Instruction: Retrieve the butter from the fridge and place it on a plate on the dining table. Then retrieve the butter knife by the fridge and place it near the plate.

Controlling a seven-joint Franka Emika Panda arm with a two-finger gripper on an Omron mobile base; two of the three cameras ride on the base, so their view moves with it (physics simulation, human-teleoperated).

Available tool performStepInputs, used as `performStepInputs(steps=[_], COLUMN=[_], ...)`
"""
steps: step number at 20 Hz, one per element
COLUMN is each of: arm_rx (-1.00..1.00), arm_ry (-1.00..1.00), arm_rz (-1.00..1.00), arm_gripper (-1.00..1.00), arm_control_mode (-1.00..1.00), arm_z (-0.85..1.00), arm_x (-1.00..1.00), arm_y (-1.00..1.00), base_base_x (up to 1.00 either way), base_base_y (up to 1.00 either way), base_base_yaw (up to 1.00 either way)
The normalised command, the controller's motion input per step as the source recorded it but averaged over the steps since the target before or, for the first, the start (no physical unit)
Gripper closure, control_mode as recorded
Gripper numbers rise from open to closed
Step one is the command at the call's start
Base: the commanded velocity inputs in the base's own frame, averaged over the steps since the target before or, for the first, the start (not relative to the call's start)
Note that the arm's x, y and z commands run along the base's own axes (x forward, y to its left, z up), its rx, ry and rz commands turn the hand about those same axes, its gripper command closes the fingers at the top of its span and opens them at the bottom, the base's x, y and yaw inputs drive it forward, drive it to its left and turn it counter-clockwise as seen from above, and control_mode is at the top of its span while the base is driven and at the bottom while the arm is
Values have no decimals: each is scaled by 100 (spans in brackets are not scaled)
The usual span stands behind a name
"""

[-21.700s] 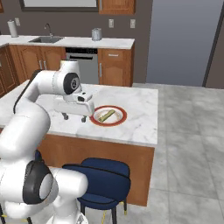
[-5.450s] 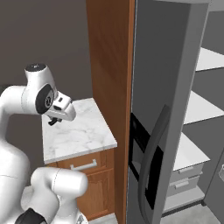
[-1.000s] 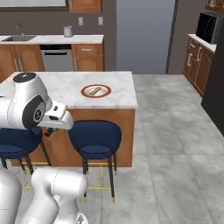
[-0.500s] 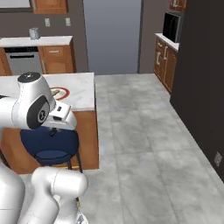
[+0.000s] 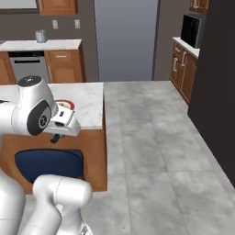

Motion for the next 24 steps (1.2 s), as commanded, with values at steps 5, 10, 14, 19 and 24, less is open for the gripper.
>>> performStepInputs(steps=[5, 10, 14, 19, 24], arm_rx=[0, 0, 0, 0, 0], arm_ry=[0, 0, 0, 0, 0], arm_rz=[0, 0, 0, 0, 0], arm_gripper=[100, 100, 100, 100, 100], arm_control_mode=[100, 100, 100, 100, 100], arm_z=[0, 0, 0, 0, 0], arm_x=[0, 0, 0, 0, 0], arm_y=[0, 0, 0, 0, 0], base_base_x=[25, 17, 40, 65, 88], base_base_y=[-37, -64, -52, -18, -8], base_base_yaw=[30, 38, 30, 15, 8])
